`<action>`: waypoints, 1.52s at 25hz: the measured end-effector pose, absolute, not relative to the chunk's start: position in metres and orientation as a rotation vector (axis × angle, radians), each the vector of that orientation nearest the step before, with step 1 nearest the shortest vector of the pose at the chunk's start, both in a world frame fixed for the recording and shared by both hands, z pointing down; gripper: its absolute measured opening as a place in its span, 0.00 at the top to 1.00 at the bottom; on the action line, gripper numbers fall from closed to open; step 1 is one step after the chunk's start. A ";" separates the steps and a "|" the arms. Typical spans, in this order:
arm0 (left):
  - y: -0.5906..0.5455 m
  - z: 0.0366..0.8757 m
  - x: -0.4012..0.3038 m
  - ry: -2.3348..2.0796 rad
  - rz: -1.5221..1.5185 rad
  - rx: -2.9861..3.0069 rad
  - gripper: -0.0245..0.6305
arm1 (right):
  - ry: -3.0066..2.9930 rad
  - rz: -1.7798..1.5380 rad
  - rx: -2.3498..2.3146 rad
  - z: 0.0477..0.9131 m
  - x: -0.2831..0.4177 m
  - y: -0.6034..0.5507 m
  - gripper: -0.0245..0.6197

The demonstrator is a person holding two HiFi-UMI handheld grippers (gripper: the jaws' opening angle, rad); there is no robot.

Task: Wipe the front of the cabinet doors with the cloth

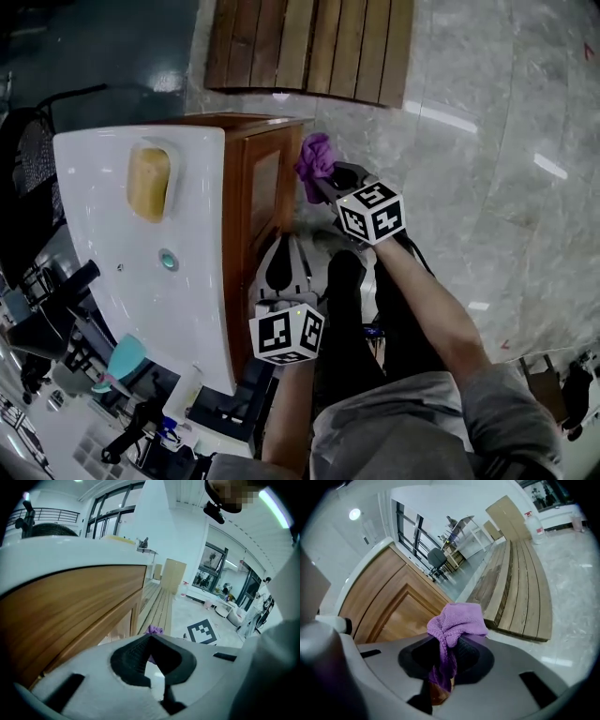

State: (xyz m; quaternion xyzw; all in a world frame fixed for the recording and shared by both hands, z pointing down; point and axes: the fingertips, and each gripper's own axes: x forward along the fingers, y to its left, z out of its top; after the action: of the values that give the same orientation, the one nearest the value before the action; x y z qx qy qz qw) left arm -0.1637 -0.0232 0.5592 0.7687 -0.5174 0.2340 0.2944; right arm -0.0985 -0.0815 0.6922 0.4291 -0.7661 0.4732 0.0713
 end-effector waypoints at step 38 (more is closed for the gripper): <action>-0.048 0.251 -0.172 -1.514 0.244 2.435 0.95 | -2.781 0.527 1.438 0.255 -0.094 -0.064 0.84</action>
State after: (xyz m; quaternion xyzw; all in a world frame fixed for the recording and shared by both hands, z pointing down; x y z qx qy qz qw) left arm -0.1720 -0.0483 0.2515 0.8388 -0.5215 0.0842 0.1314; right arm -0.0939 -0.0638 0.2549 0.4530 -0.8758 0.1658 -0.0167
